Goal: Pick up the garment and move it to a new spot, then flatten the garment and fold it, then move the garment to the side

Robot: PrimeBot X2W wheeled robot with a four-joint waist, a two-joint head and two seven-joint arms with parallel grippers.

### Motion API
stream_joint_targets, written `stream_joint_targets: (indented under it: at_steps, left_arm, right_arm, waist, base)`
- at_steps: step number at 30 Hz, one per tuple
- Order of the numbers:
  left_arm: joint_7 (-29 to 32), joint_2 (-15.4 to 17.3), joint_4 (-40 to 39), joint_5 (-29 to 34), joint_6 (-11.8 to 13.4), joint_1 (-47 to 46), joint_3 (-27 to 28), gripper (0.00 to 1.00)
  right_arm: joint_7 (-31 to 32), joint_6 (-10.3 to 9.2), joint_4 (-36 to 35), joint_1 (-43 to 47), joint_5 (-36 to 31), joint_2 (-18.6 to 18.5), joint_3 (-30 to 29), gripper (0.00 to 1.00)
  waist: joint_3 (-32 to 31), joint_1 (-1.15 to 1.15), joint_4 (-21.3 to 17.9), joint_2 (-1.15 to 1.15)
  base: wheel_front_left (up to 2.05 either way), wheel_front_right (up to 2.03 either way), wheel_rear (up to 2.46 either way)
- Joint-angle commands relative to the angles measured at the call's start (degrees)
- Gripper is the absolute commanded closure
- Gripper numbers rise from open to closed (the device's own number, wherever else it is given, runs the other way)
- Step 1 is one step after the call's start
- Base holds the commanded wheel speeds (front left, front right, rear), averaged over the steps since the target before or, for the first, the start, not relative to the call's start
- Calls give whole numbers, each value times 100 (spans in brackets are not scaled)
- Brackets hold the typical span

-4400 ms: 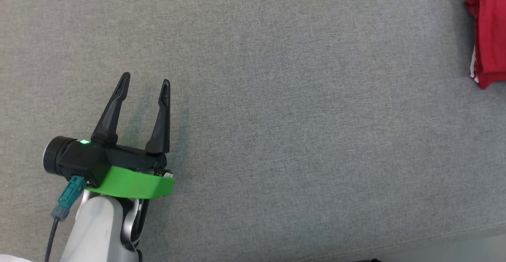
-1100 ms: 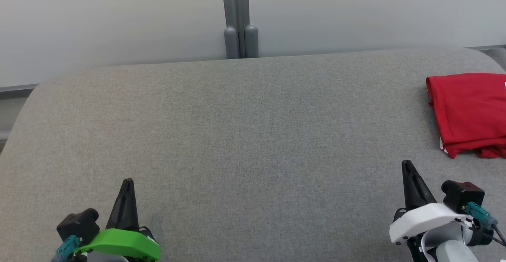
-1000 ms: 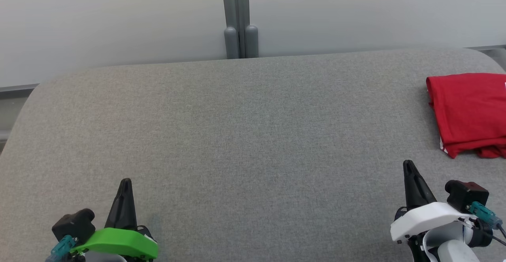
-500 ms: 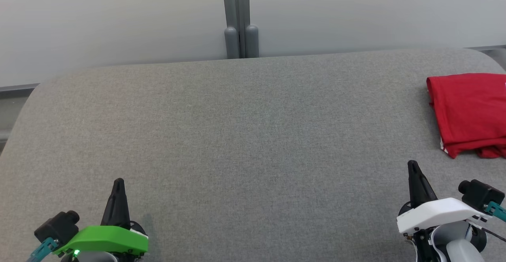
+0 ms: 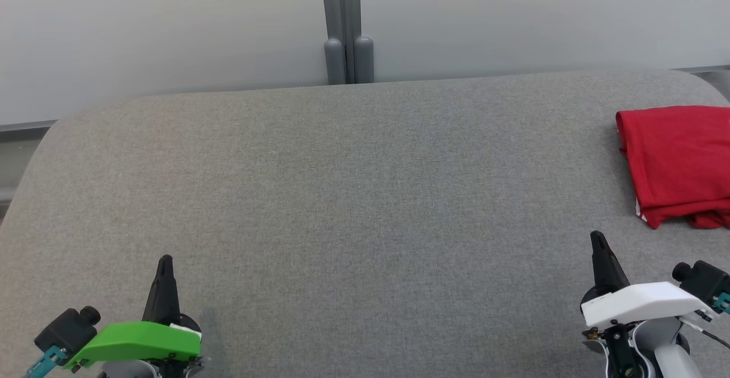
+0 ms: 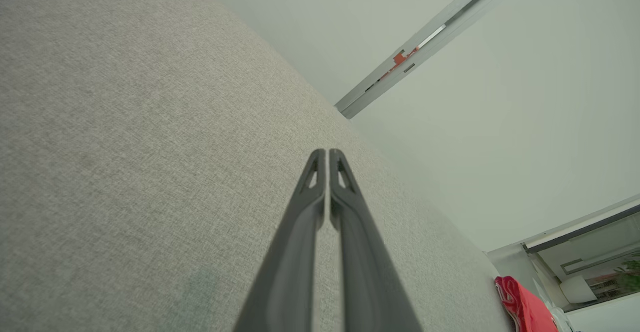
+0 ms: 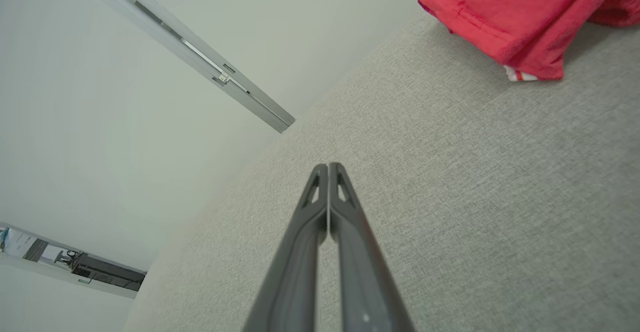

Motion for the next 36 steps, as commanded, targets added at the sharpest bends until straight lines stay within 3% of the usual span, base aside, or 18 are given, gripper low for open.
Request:
stream_joint_targets:
  at_steps: [1, 36]
  left_arm:
    - [41, 30, -89, -184, -7, -183, 38, 100]
    - [616, 43, -233, -2224, -12, -257, 220, 100]
  right_arm:
    - [51, -3, -97, -141, 206, -13, -32, 100]
    - [619, -5, -192, -189, 2474, 18, -177, 100]
  waist:
    - [0, 0, 1, 0]
    - [4, 0, 17, 0]
  base:
    - [0, 0, 0]
    - [0, 0, 0]
